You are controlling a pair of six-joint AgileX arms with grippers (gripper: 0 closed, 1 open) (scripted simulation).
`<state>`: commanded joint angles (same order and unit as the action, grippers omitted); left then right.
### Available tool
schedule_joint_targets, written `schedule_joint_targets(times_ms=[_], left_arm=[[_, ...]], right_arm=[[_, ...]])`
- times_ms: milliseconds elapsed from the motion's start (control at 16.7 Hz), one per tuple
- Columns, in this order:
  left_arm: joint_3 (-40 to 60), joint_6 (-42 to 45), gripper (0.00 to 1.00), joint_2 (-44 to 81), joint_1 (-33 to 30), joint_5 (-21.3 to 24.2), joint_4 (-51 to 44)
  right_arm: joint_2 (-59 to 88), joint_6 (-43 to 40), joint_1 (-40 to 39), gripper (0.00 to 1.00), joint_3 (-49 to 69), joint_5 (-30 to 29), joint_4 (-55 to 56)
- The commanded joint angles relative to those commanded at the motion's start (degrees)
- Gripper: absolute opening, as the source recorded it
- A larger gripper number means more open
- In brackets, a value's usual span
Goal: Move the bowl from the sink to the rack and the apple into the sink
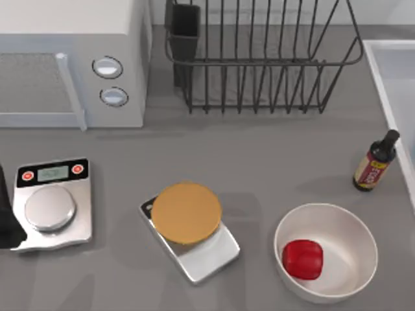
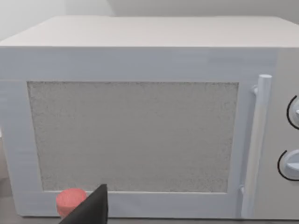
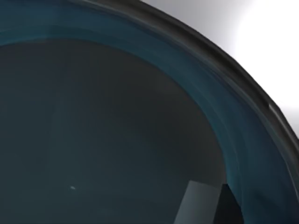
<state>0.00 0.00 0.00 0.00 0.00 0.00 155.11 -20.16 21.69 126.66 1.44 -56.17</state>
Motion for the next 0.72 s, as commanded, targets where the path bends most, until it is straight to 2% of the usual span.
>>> schedule_joint_targets(times_ms=[360, 720], left_arm=[[0.0, 0.0, 1.0, 0.0, 0.0, 0.0, 0.0], [0.0, 0.0, 1.0, 0.0, 0.0, 0.0, 0.0]], right_arm=[[-4.2, -1.4, 1.5, 0.0, -2.0, 0.3, -2.1], [-27.2, -9.6, 9.3, 0.0, -13.4, 1.2, -14.1]])
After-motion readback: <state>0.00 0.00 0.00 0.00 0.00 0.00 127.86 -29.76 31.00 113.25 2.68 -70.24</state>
